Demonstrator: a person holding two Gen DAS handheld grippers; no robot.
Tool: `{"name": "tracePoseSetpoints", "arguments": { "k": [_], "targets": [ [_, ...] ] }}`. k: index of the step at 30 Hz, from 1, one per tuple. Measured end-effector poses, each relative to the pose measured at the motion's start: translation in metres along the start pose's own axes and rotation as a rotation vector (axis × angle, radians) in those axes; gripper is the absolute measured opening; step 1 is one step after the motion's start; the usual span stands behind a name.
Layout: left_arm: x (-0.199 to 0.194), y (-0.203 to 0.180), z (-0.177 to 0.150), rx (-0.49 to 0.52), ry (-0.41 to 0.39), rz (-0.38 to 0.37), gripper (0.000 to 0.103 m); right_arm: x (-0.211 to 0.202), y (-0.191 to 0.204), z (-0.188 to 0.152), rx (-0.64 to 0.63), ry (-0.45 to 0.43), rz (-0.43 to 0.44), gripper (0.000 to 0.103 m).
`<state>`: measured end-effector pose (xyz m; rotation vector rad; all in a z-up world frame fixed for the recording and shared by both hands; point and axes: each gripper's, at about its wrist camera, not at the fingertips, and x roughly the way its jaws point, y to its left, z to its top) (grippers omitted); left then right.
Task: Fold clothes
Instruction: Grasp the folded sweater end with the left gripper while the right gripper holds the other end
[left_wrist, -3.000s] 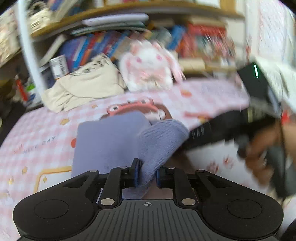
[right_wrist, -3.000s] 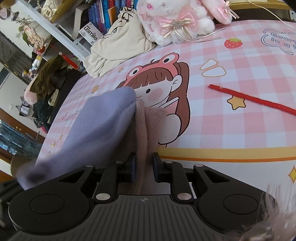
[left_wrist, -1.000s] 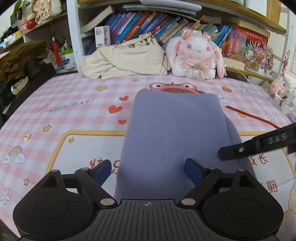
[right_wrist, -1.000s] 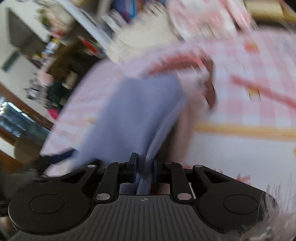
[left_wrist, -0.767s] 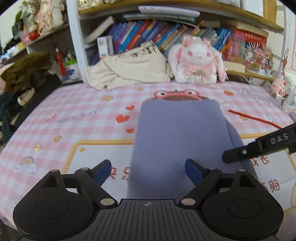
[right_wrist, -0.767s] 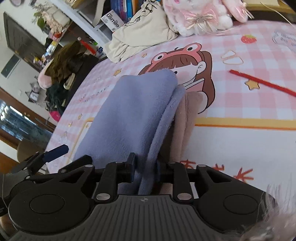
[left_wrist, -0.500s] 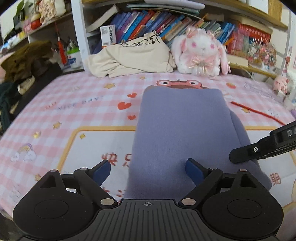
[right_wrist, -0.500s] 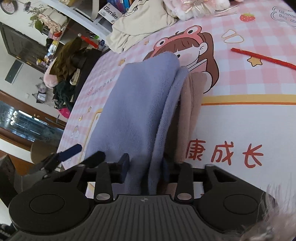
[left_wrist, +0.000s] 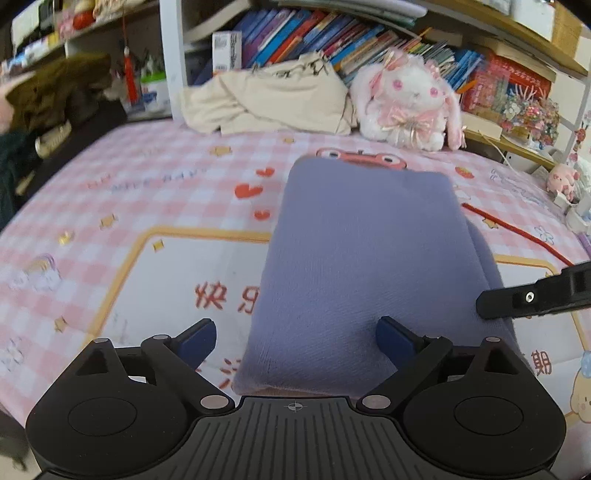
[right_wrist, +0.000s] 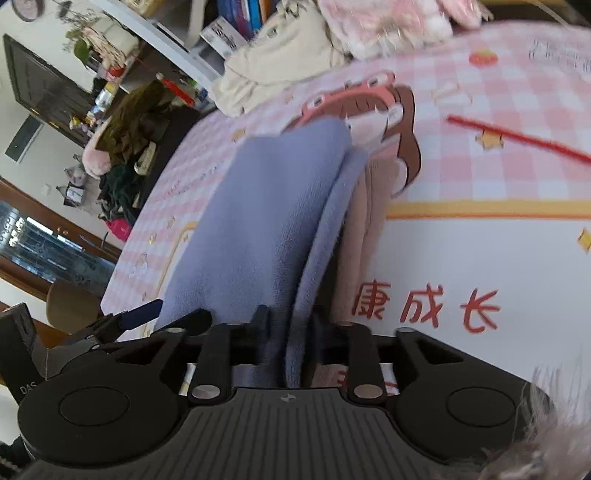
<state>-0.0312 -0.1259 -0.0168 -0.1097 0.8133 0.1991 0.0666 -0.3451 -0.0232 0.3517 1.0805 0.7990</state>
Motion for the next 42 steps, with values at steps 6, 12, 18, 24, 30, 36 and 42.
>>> {"name": "tracePoseSetpoints", "arguments": {
  "k": [6,12,18,24,30,36,42],
  "targets": [
    [-0.014,-0.002,0.012,0.007,-0.043,-0.026,0.096,-0.014,0.008,-0.002,-0.066,-0.042,-0.070,0.068],
    [-0.002,0.003,0.018,0.038,-0.010,-0.048,0.096,-0.013,0.008,-0.005,-0.085,-0.034,-0.159,0.079],
    [0.013,0.018,0.025,0.048,0.024,-0.135,0.096,-0.001,-0.003,-0.011,0.090,0.014,-0.151,0.079],
    [0.040,0.041,0.033,-0.041,0.146,-0.309,0.096,0.009,0.003,-0.017,0.196,-0.003,-0.191,0.079],
    [0.064,0.055,0.039,-0.073,0.242,-0.423,0.095,0.020,0.009,-0.020,0.261,-0.048,-0.212,0.078],
    [0.082,0.061,0.048,-0.087,0.277,-0.510,0.082,0.032,0.019,-0.019,0.269,-0.109,-0.239,0.062],
    [0.075,0.054,0.051,0.009,0.246,-0.493,0.070,0.036,0.041,-0.021,0.143,-0.147,-0.311,0.034]
  ]
}}
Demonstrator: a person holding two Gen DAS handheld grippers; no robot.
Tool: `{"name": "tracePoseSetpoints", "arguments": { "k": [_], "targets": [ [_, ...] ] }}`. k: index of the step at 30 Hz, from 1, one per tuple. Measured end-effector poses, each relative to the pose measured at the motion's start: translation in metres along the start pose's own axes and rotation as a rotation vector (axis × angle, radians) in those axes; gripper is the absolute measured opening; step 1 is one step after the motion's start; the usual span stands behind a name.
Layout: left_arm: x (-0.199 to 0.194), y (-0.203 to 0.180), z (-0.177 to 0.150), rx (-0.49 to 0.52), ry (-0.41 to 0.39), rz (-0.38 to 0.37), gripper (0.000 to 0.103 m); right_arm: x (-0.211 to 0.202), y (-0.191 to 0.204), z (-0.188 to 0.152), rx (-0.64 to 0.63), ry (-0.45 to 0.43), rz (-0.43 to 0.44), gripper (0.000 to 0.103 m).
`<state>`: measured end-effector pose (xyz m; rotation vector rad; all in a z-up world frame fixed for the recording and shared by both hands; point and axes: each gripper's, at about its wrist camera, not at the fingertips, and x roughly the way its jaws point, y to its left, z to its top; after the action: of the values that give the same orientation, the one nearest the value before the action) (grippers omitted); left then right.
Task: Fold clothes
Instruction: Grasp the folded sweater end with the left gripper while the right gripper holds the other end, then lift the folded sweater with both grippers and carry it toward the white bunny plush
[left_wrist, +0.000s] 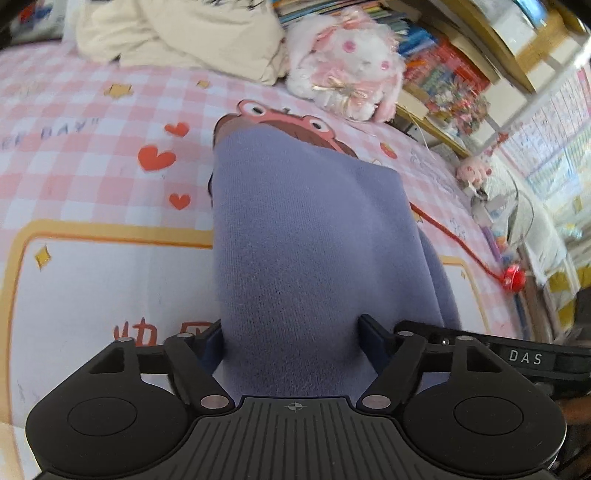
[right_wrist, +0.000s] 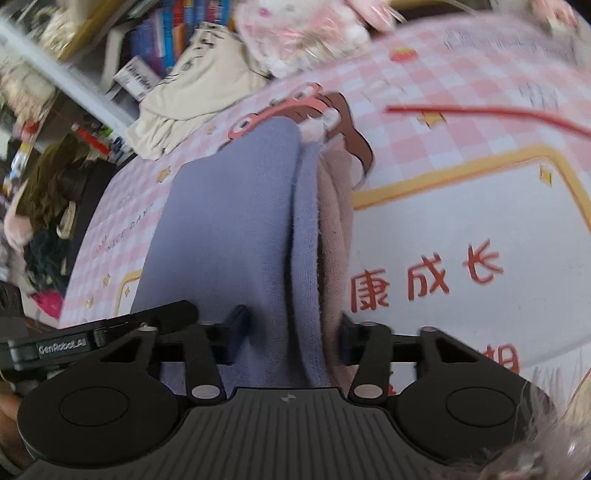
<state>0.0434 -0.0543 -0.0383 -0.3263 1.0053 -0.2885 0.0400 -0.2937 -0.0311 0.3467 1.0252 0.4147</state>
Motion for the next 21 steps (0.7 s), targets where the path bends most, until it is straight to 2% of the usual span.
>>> {"name": "tracePoseSetpoints", "arguments": {
  "k": [4,5,12,14,18,21],
  "targets": [
    [-0.007,-0.021,-0.002,0.151,-0.033,0.073,0.068,-0.004,0.018,-0.005,-0.133,-0.025,-0.039,0.031],
    [-0.008,-0.023,-0.002,0.173,-0.036,0.082,0.068,-0.002,0.017,-0.005,-0.126,-0.018,-0.039,0.032],
    [-0.002,0.016,0.009,-0.053,0.040,-0.027,0.075,0.009,-0.016,0.009,0.125,0.044,0.049,0.059],
    [0.001,0.023,0.012,-0.093,0.062,-0.055,0.076,0.012,-0.021,0.012,0.176,0.053,0.072,0.060],
    [0.006,0.031,0.014,-0.136,0.071,-0.093,0.076,0.017,-0.017,0.019,0.155,0.063,0.073,0.060],
    [0.008,0.026,0.012,-0.114,0.063,-0.073,0.074,0.018,-0.013,0.018,0.115,0.064,0.064,0.058]
  ]
}}
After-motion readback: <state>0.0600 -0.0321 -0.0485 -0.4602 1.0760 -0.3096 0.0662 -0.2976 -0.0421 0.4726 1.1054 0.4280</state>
